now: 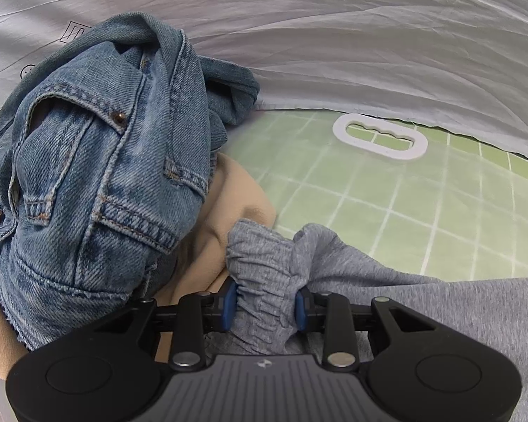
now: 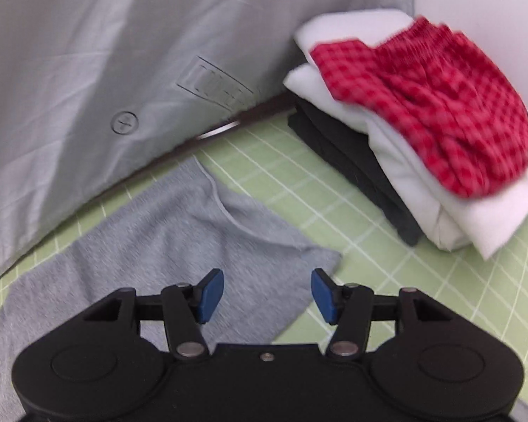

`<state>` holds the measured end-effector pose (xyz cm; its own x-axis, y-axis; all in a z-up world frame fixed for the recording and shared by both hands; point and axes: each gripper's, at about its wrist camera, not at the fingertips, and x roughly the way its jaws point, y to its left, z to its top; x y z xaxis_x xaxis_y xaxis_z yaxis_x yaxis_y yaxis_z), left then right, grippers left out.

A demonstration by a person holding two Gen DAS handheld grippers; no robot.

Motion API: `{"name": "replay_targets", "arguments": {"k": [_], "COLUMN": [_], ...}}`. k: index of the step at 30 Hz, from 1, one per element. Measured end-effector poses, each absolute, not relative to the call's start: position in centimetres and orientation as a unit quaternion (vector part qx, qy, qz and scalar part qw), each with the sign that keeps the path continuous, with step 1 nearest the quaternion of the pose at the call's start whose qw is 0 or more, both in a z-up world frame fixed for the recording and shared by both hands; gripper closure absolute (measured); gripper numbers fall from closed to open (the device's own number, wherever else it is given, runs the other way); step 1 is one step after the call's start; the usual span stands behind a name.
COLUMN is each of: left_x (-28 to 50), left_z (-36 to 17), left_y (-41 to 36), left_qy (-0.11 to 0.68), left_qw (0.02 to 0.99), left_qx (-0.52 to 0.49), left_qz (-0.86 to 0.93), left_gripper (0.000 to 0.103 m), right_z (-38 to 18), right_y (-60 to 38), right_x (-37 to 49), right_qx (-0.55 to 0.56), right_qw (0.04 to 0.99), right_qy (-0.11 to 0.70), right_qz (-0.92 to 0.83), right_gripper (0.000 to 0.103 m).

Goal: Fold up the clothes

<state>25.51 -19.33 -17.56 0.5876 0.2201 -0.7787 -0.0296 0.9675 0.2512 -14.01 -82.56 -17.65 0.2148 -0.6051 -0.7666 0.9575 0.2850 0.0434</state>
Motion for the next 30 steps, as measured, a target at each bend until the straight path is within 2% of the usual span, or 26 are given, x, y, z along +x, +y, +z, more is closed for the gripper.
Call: {"name": "replay_targets", "arguments": {"k": [4,7,8,10,12,13,19,24,27,28,30], "left_x": [25.6,25.5,25.5,25.4,25.4,25.4,25.3,25.2,25.3,25.3,25.5], "left_z": [-17.5,-17.5,-17.5,-17.5,-17.5,-17.5,-17.6,-17.6,-17.6,-17.5,-17.4], "left_y": [-19.4,-19.6,-19.6,-19.6,-19.7,-19.7,-20.0,-20.1,-20.3,-20.3,-20.2], "left_qy": [0.452,0.452,0.452,0.451,0.45,0.45,0.446,0.442,0.444,0.445,0.45], "left_qw": [0.882,0.881,0.881,0.881,0.881,0.881,0.88,0.881,0.879,0.878,0.877], "left_qx": [0.115,0.122,0.124,0.125,0.127,0.13,0.146,0.153,0.156,0.157,0.152], "left_qz": [0.07,0.07,0.071,0.072,0.074,0.074,0.074,0.074,0.078,0.079,0.08], "left_gripper": [0.068,0.068,0.068,0.068,0.068,0.068,0.068,0.068,0.067,0.067,0.061], "right_z": [-19.8,-20.5,-20.7,-20.7,-20.7,-20.7,-19.7,-20.1,-20.6,-20.7,-20.5], "right_y": [-83.4,-83.4,-83.4,-83.6,-83.9,-84.1,-85.7,-87.3,-86.9,-86.8,-86.5], "right_x": [-15.0,-14.4,-14.2,-13.7,-13.4,-13.2,-14.2,-17.1,-17.0,-16.9,-16.8], "right_qx": [0.316,0.308,0.305,0.29,0.279,0.277,0.211,0.256,0.235,0.229,0.221], "right_qw": [0.7,0.698,0.698,0.703,0.709,0.713,0.71,0.693,0.693,0.692,0.686], "right_qy": [0.32,0.319,0.319,0.324,0.329,0.336,0.363,0.353,0.369,0.374,0.376], "right_qz": [-0.556,-0.562,-0.564,-0.563,-0.557,-0.549,-0.565,-0.574,-0.573,-0.574,-0.582], "right_gripper": [0.047,0.047,0.05,0.063,0.096,0.1,0.101,0.101,0.099,0.098,0.081]}}
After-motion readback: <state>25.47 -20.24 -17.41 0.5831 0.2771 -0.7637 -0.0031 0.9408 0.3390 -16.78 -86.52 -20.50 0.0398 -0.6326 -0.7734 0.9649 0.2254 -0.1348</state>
